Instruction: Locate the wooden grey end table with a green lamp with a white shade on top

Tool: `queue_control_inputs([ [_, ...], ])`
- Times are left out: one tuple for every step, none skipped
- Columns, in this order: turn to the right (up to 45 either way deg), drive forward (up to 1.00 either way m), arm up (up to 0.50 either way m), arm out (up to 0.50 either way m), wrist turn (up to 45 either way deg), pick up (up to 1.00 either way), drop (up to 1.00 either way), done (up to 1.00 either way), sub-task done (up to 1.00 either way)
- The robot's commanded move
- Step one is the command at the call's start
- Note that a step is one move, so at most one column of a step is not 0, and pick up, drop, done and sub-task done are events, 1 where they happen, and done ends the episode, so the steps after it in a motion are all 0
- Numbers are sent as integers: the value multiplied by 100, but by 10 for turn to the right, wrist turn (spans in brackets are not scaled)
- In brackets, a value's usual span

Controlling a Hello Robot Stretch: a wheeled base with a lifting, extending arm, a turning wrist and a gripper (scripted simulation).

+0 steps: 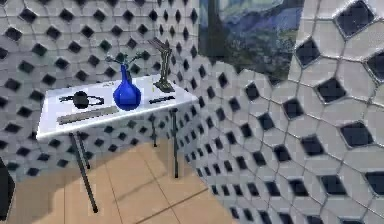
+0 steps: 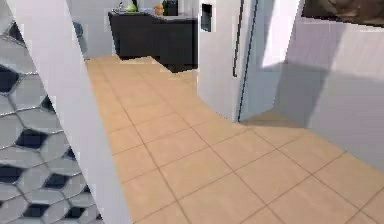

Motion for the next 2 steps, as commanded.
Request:
queue_control_inputs([
  [-450,0,0,0,0,0,0,0,0],
  [-420,0,0,0,0,0,0,0,0],
])
